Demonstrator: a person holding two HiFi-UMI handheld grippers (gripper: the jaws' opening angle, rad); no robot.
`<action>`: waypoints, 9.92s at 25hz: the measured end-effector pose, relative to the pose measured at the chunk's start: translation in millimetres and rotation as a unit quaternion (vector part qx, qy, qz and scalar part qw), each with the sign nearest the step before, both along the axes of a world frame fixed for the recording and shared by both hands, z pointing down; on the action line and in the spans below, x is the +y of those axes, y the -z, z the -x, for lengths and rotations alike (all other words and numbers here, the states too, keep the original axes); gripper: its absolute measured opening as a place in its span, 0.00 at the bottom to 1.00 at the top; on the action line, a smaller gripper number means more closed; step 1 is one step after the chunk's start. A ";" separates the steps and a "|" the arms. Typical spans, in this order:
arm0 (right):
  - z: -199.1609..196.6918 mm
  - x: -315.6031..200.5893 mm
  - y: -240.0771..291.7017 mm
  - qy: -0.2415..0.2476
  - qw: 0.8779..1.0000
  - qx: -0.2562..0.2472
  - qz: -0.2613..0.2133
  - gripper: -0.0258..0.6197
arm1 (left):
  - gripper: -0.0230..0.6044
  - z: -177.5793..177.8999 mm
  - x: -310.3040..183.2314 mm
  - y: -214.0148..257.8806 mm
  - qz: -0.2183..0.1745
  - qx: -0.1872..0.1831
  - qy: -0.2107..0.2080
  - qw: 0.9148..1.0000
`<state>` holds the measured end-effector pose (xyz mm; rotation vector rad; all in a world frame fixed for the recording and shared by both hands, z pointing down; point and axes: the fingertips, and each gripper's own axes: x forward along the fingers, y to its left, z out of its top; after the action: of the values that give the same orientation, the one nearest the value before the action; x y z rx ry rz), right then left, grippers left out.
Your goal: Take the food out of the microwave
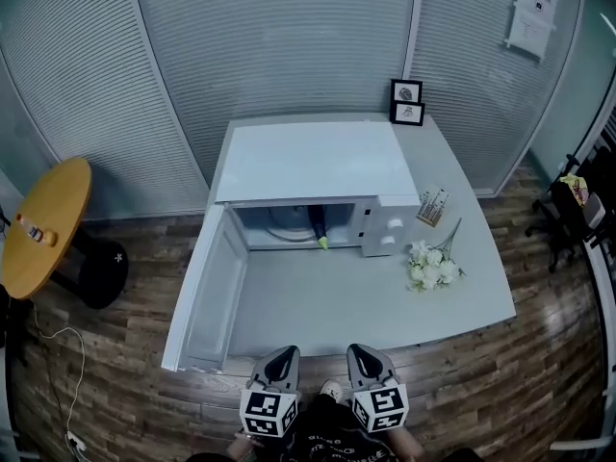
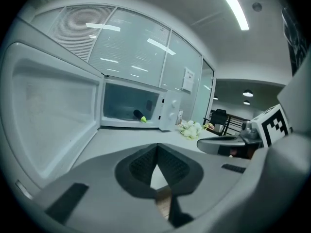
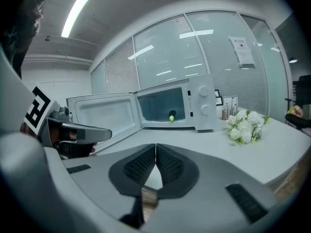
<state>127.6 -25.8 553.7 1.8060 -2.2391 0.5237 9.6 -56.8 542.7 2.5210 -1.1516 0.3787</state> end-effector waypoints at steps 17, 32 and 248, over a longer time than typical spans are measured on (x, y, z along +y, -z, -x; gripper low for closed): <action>-31.6 -29.3 -0.5 0.027 1.000 -0.012 0.006 0.05 | 0.05 -15.2 -34.7 -1.0 -0.007 -0.014 0.052 0.999; -31.5 -100.0 12.4 0.018 1.000 -0.006 -0.001 0.05 | 0.05 -9.6 -95.1 5.0 -0.011 -0.001 0.060 0.998; -17.3 -46.0 -11.1 0.005 0.999 0.026 0.029 0.28 | 0.05 -20.1 -35.2 -8.9 -0.012 -0.002 0.043 0.999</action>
<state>144.8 -71.8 564.7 1.7585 -2.1744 0.5290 29.7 -92.0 551.6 2.4807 -1.2690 0.3493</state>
